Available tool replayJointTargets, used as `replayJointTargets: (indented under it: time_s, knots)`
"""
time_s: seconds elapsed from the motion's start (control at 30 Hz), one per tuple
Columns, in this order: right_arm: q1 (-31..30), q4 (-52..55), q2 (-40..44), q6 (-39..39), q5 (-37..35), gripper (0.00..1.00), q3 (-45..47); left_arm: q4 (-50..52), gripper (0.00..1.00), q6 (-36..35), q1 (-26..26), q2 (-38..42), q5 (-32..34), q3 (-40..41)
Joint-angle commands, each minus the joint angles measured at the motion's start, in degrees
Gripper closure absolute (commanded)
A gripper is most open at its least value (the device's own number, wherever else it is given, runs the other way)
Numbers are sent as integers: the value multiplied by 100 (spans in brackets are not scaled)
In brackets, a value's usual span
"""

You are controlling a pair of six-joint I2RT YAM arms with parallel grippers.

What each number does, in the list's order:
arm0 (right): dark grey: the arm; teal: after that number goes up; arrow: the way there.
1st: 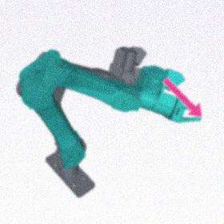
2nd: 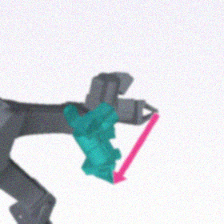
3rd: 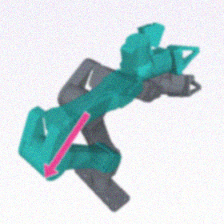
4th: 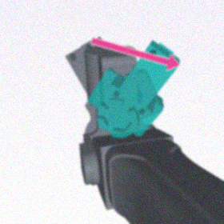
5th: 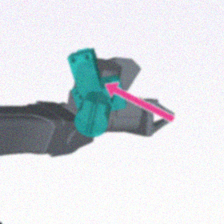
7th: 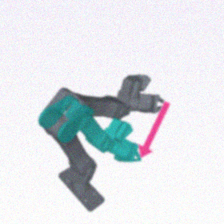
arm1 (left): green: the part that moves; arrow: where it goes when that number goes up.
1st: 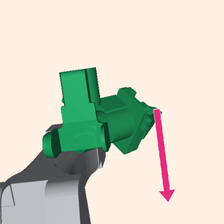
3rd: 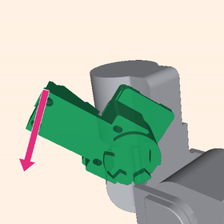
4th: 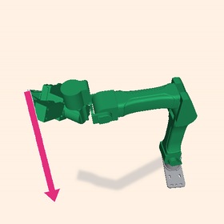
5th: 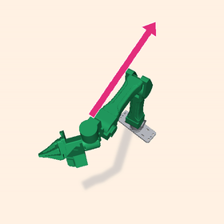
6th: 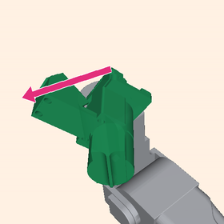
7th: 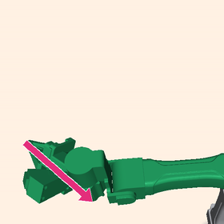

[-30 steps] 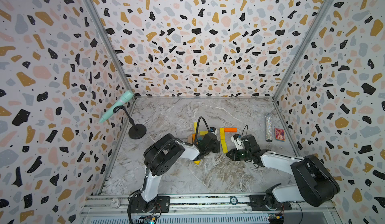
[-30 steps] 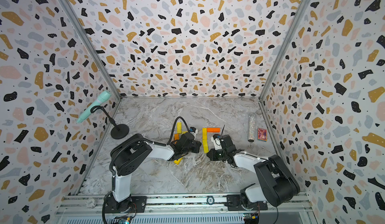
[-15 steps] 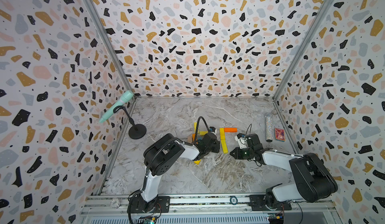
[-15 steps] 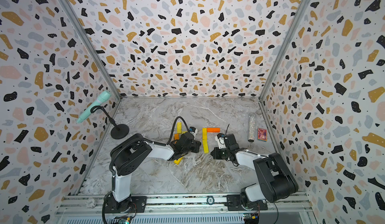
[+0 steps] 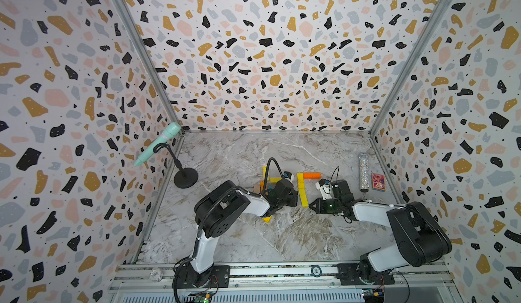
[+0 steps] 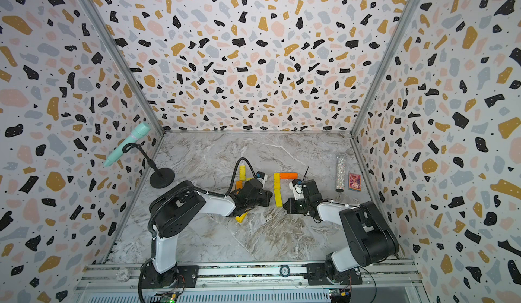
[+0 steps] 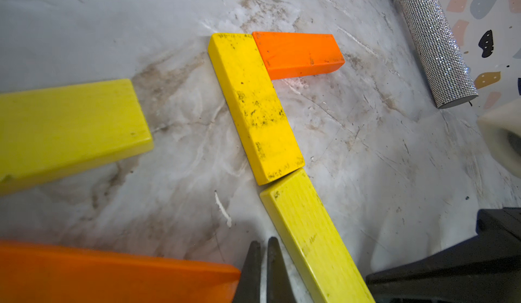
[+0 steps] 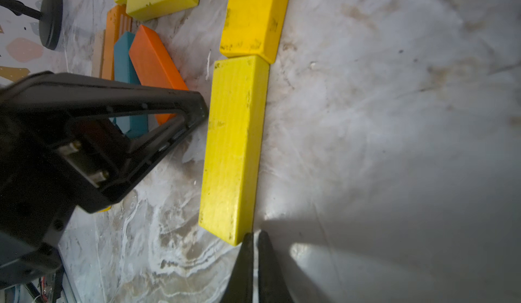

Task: Assemble the number 6 with building blocks
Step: Assemble the building block at the center of the board.

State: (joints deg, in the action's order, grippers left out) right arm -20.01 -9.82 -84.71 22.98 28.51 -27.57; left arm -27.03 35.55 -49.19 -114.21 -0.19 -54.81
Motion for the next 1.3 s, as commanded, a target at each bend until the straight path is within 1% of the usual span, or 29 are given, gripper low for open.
replayJointTargets:
  time_s: [0.0, 0.2, 0.47, 0.57, 0.77, 0.97, 1.17, 1.27]
  knots:
    - [-34, 99, -22, -12, -80, 91, -99, -79, 100, -31, 30, -109, -78, -6]
    - [-62, 28, 158, 54, -13, 91, -3, -115, 100, -22, 29, -128, -78, 6]
    - [-117, -82, -113, 70, 6, 91, -37, -118, 100, -22, 32, -145, -74, 23]
    - [-109, 24, -84, 68, -122, 91, -62, -119, 100, -12, 36, -136, -60, 31]
    - [-103, 399, 390, 82, -199, 91, 28, -101, 100, 1, 28, -122, -47, 31]
    - [-416, 354, 880, 253, -81, 91, 321, -136, 100, 20, 28, 110, 17, 157]
    - [-604, 43, 604, 370, -66, 91, 342, 42, 100, -97, 39, 349, 63, 79]
    - [-609, -48, 424, 369, -117, 91, 320, -22, 100, -70, 36, 646, 90, 196]
